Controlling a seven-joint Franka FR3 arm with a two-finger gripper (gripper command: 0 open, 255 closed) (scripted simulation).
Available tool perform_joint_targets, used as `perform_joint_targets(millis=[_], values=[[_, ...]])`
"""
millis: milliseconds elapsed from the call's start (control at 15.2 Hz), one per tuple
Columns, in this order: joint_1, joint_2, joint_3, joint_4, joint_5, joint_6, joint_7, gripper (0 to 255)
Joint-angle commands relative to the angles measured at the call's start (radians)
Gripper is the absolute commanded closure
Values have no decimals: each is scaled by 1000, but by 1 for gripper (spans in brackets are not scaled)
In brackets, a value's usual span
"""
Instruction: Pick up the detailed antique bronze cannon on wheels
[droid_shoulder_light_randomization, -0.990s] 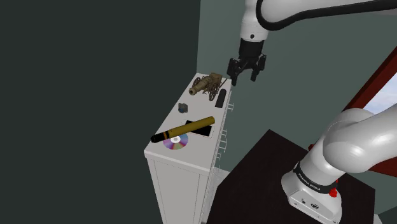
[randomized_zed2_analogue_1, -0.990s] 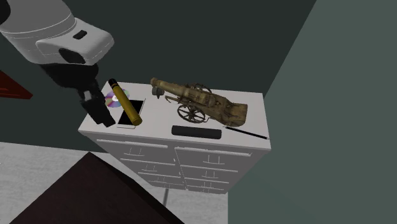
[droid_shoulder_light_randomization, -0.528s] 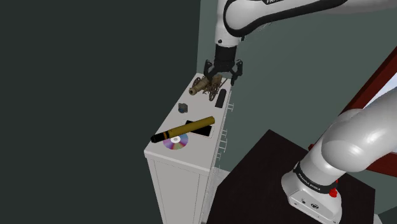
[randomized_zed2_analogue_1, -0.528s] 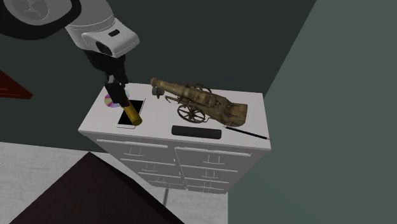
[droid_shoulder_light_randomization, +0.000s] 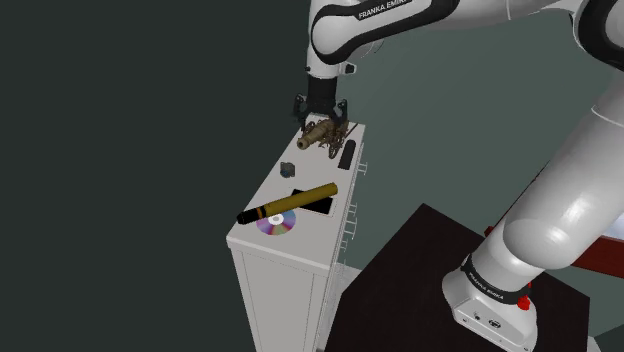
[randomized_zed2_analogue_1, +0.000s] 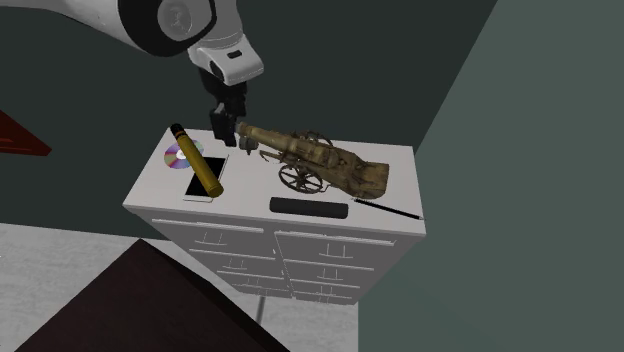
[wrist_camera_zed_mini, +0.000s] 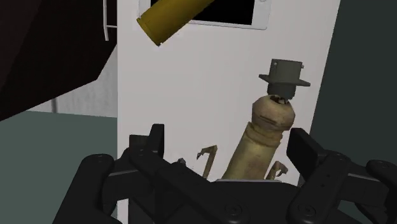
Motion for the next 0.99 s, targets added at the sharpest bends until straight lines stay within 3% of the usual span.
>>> perform_joint_targets(millis=[0, 132, 792, 858, 924], values=[[-1, 75, -3, 66, -4, 13, 88, 0], [-2, 150, -13, 137, -7, 19, 162, 0], [1, 185, -15, 78, -11, 112, 160, 0], [1, 184, -15, 77, -11, 112, 160, 255], [1, 184, -15, 78, -11, 112, 160, 255]])
